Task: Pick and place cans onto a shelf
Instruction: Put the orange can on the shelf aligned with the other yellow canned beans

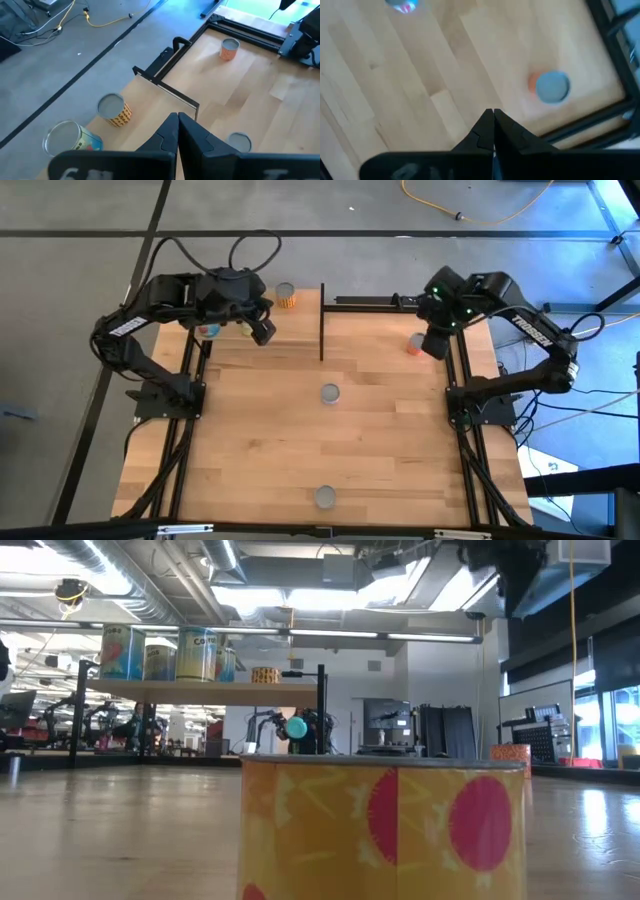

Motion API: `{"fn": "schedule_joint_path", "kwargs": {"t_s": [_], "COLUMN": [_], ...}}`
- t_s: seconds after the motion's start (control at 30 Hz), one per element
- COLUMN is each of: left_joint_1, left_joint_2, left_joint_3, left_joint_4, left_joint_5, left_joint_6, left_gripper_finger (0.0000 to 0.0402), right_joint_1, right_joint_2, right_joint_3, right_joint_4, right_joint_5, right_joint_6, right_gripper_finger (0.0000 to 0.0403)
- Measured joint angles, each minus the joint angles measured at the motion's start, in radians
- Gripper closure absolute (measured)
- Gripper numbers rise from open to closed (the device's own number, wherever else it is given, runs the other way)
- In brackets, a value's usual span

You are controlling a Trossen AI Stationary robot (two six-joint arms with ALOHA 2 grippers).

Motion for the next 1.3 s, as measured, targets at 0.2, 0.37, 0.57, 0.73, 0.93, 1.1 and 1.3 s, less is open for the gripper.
{"fn": "schedule_joint_path", "kwargs": {"t_s": [0.2, 0.37, 0.57, 0.73, 0.93, 1.1, 1.3], "left_joint_1": [0.0, 0.0, 0.0, 0.0, 0.0, 0.0, 0.0], "left_joint_2": [0.0, 0.0, 0.0, 0.0, 0.0, 0.0, 0.0], "left_joint_3": [0.0, 0.0, 0.0, 0.0, 0.0, 0.0, 0.0], "left_joint_4": [0.0, 0.0, 0.0, 0.001, 0.028, 0.039, 0.038], "left_joint_5": [0.015, 0.015, 0.016, 0.016, 0.017, 0.017, 0.017], "left_joint_6": [0.002, 0.002, -0.003, -0.006, -0.008, -0.008, -0.008], "left_gripper_finger": [0.0401, 0.0401, 0.0401, 0.0401, 0.0401, 0.0401, 0.0401], "right_joint_1": [0.0, 0.0, -0.041, -0.09, -0.121, -0.143, -0.158], "right_joint_2": [-0.01, -0.01, 0.011, 0.064, 0.144, 0.213, 0.274], "right_joint_3": [-0.143, -0.252, -0.346, -0.407, -0.46, -0.47, -0.47], "right_joint_4": [0.012, 0.136, 0.296, 0.365, 0.424, 0.461, 0.492], "right_joint_5": [0.023, 0.079, 0.149, 0.149, 0.149, 0.154, 0.213], "right_joint_6": [0.017, 0.036, 0.23, 0.283, 0.283, 0.277, 0.279], "right_gripper_finger": [0.0372, 0.0351, 0.0326, 0.0323, 0.0322, 0.0322, 0.0322]}}
